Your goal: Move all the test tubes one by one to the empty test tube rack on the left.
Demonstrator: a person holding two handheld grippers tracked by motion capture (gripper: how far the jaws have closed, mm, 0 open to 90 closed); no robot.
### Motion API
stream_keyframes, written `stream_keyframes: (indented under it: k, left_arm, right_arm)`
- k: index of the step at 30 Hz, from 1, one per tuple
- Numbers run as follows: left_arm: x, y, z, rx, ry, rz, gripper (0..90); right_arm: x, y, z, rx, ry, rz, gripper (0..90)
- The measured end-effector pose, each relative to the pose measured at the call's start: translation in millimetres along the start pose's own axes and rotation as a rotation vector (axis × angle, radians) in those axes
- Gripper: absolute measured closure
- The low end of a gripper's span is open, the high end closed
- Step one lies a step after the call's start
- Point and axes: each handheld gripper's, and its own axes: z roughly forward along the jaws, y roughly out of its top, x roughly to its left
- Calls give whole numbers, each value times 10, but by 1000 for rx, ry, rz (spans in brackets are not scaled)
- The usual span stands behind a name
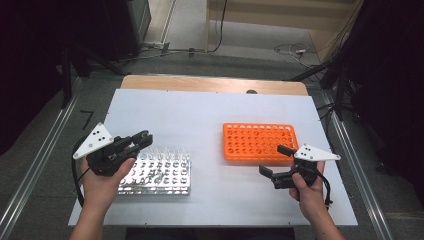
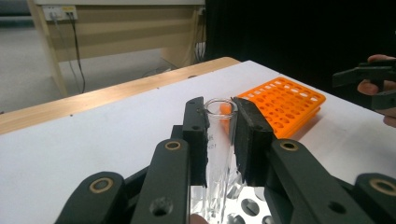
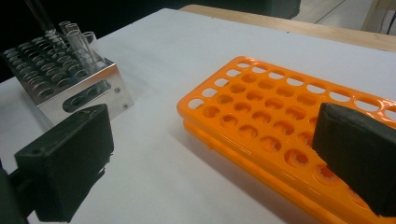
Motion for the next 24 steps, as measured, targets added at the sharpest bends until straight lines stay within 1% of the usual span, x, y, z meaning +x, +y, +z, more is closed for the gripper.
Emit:
stream_keyframes:
  k: [6,9,13,20,24]
  left_arm:
    - [59,-33,-7,-5,27,-3,760]
    - [92,-50,-8,-10,37,-10,759]
    - [118,-80,3,-15,45,-18,760]
    - [132,-159,85,7,58,-13,759]
    - [137,-189,109,14,64,-14,759]
  right_arm:
    - [-46,-34,-70,-1,-14,3,0]
    - [-75,-48,-115,-7,-24,17,0]
    - [-84,-66,-172,-11,-29,20,0]
    - [-74,-147,-283,7,-46,15,0]
    - [-78,-187,-342,8,-53,17,0]
